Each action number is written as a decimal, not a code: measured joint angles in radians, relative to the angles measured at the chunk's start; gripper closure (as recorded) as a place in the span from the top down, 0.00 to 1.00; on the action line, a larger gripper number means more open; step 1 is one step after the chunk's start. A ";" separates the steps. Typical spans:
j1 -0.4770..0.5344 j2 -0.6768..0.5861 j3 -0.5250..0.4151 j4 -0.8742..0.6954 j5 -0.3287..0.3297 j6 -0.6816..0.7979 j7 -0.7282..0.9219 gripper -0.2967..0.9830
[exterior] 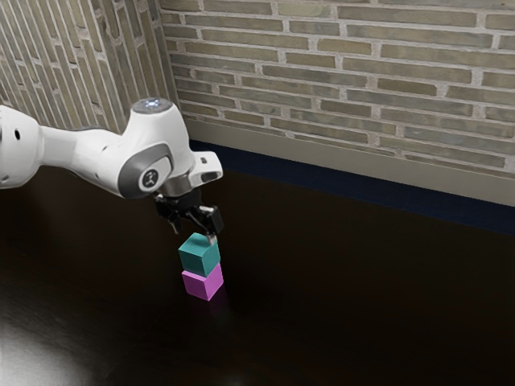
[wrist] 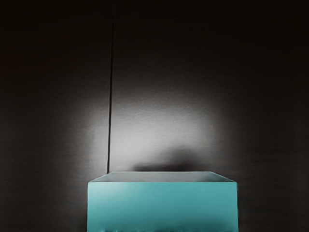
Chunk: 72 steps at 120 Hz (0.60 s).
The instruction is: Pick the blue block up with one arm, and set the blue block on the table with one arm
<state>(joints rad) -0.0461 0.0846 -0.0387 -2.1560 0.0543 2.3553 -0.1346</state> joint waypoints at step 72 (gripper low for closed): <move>0.005 0.055 0.002 -0.034 0.001 0.060 -0.023 0.71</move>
<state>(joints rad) -0.0413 0.1397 -0.0371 -2.1903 0.0549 2.4152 -0.1578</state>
